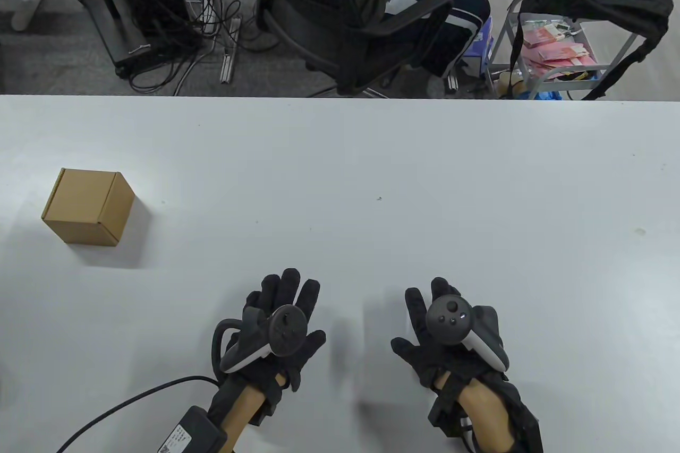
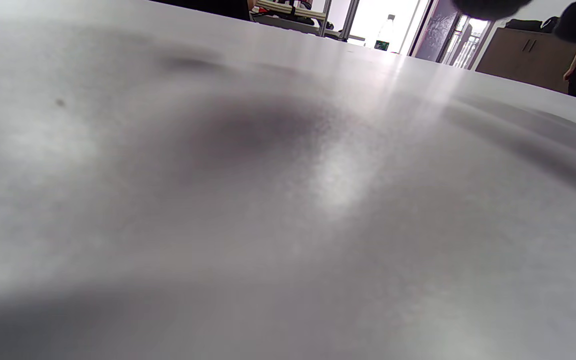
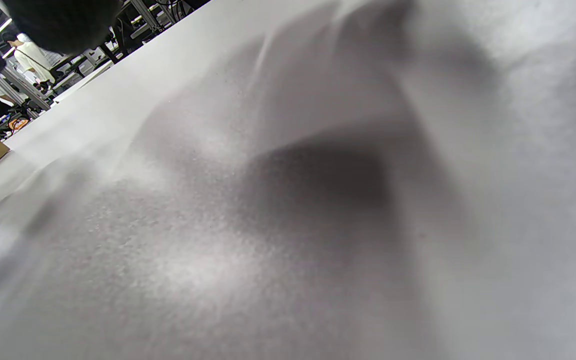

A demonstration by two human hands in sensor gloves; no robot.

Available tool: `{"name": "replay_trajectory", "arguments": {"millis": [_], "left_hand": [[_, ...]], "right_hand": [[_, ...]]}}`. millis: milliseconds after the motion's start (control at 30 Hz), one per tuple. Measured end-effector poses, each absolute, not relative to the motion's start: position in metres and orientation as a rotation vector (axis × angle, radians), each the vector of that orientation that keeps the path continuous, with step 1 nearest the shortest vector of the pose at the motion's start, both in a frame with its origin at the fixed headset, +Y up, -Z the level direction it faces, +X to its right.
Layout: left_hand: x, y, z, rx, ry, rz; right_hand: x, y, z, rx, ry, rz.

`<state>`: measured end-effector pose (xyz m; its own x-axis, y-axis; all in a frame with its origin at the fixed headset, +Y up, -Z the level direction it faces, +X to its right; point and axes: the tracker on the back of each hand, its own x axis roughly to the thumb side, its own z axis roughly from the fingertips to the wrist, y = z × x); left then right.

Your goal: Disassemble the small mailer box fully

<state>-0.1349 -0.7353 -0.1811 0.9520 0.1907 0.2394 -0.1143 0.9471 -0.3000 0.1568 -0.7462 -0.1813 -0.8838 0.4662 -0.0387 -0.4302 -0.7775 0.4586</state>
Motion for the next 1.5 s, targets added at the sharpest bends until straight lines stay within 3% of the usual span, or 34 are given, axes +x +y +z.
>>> {"name": "replay_trajectory", "arguments": {"millis": [300,567,800,1067,1267,1500], "left_hand": [[-0.154,-0.728,-0.189,-0.332,-0.379,0.108],[-0.187,-0.727,-0.21,-0.377,-0.277,0.185],[-0.203,-0.732,-0.216,-0.336,-0.275,-0.039],[-0.258,-0.736,-0.234,-0.285,-0.12,-0.041],[-0.308,-0.723,-0.26,-0.128,0.045,-0.043],[-0.353,-0.705,-0.288,-0.103,0.235,-0.039]], "right_hand": [[0.157,-0.749,-0.182,0.078,0.671,2.574],[0.153,-0.749,-0.182,0.098,0.682,2.577],[0.159,-0.748,-0.182,0.085,0.678,2.574],[0.155,-0.748,-0.181,0.098,0.686,2.575],[0.153,-0.749,-0.18,0.097,0.699,2.577],[0.154,-0.748,-0.18,0.081,0.699,2.573]]}}
